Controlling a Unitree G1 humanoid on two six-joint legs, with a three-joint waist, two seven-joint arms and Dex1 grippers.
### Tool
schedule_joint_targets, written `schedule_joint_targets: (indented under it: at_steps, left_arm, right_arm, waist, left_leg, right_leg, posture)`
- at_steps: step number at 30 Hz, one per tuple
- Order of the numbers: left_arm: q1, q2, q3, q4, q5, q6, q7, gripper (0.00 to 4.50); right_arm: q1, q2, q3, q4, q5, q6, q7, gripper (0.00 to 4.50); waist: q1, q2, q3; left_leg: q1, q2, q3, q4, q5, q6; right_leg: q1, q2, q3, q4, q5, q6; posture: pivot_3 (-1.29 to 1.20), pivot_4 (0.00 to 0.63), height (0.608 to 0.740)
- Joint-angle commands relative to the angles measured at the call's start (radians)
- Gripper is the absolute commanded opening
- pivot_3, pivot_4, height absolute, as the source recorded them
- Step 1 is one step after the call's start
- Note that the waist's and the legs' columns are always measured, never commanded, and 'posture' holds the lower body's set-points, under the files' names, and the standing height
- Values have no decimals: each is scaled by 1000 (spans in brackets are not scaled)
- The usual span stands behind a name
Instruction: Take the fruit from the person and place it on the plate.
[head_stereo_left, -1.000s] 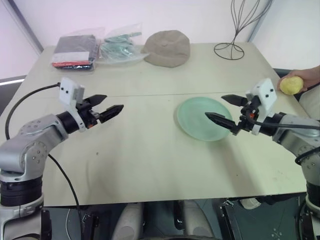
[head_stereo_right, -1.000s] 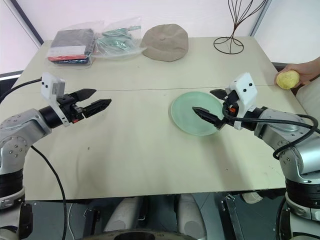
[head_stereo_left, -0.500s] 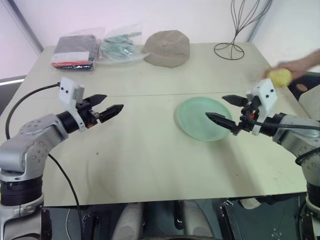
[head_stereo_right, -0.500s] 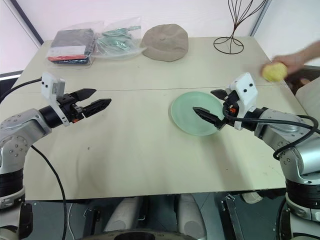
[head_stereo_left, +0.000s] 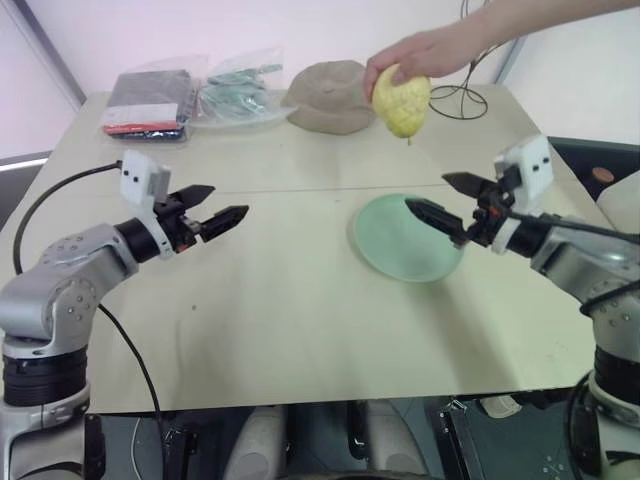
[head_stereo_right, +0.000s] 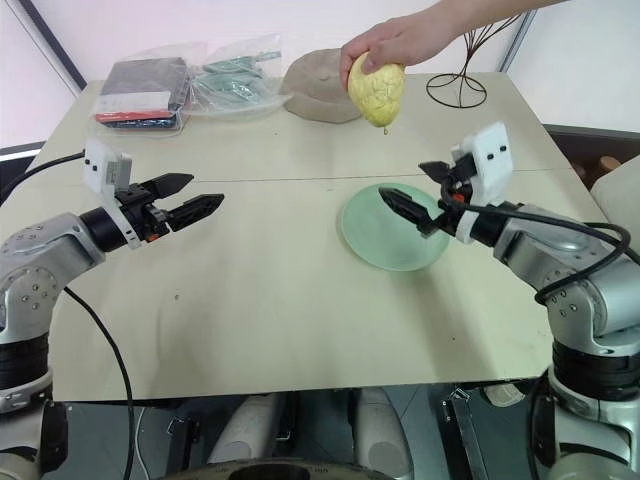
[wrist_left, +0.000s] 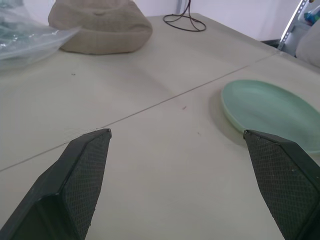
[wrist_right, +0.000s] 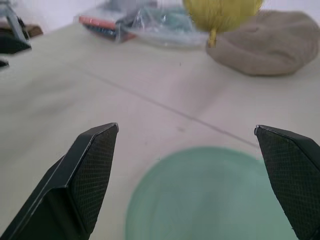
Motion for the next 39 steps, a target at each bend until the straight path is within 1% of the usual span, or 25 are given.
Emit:
schedule_joint_targets:
  at_steps: [1,7,11,17,21,28,31,32,33,34,35,39]
  left_arm:
    - [-22,0,3,-5,5,-25,-7,4428]
    - [-28,-3,-6,-2,11,-32,-7,4428]
    - [-29,-7,-7,-6,11,-31,-3,4428]
    - [-21,-11,-1,-22,6,-26,7,4428]
    - [-14,-12,4,-29,4,-24,13,4428]
    - [-10,-15,8,-37,1,-19,21,4428]
    - [-9,-17,7,-39,0,-18,24,4500]
    - [-11,-18,6,-37,1,-19,25,4500]
    - [-11,-19,5,-37,1,-20,26,4500]
    - [-12,-19,3,-36,2,-21,27,4500]
    - [-13,-20,2,-35,2,-21,27,4500]
    - [-15,-22,0,-35,3,-21,28,4500]
  right_arm:
    - [-80,26,16,-31,7,31,-69,4500]
    - [-208,88,58,65,-39,36,-146,4500]
    - [-280,127,103,137,-104,6,-174,4500]
    - [-368,166,129,237,-172,-44,-177,4500]
    - [-415,198,138,283,-204,-68,-172,4500]
    - [-453,239,143,321,-239,-92,-163,4500]
    - [-458,253,144,325,-250,-95,-161,3646]
    - [-460,258,144,326,-254,-97,-160,3135]
    - [-460,261,144,326,-258,-96,-160,2726]
    - [-461,265,145,327,-262,-96,-159,2464]
    - [-462,266,147,327,-265,-97,-157,2359]
    - [-463,269,146,321,-272,-92,-155,2347]
  waist:
    - [0,0,0]
    - [-3,0,0]
    - [-5,0,0]
    - [-8,0,0]
    - [-19,0,0]
    - [-23,0,0]
    - [-23,0,0]
    - [-23,0,0]
    - [-24,0,0]
    - [-24,0,0]
    - [-25,0,0]
    - [-25,0,0]
  left_leg:
    - [0,0,0,0,0,0]
    - [0,0,0,0,0,0]
    - [0,0,0,0,0,0]
    - [-2,0,0,0,0,0]
    - [-2,0,0,-1,0,0]
    - [-3,0,0,-1,0,0]
    - [-3,0,0,-1,0,0]
    - [-3,0,0,-1,0,0]
    - [-3,0,0,-1,0,0]
    - [-3,0,0,-1,0,0]
    - [-3,0,0,-1,0,0]
    - [-3,0,0,-2,0,0]
  right_leg:
    - [0,0,0,0,0,0]
    - [-1,0,0,0,0,0]
    - [-1,0,0,0,0,0]
    - [-2,0,0,0,1,2]
    - [-3,0,0,1,2,3]
    - [-4,0,0,1,2,3]
    - [-4,0,0,1,2,3]
    - [-4,0,0,1,2,3]
    - [-4,0,0,1,2,3]
    - [-4,0,0,1,2,3]
    - [-5,0,0,1,2,3]
    - [-5,0,0,1,2,3]
  posture:
    - [0,150,740]
    - [0,150,740]
    - [0,150,740]
    - [0,150,740]
    - [0,150,740]
    - [0,150,740]
    - [0,150,740]
    - [0,150,740]
    - [0,150,740]
    - [0,150,740]
    - [0,150,740]
    - [0,150,740]
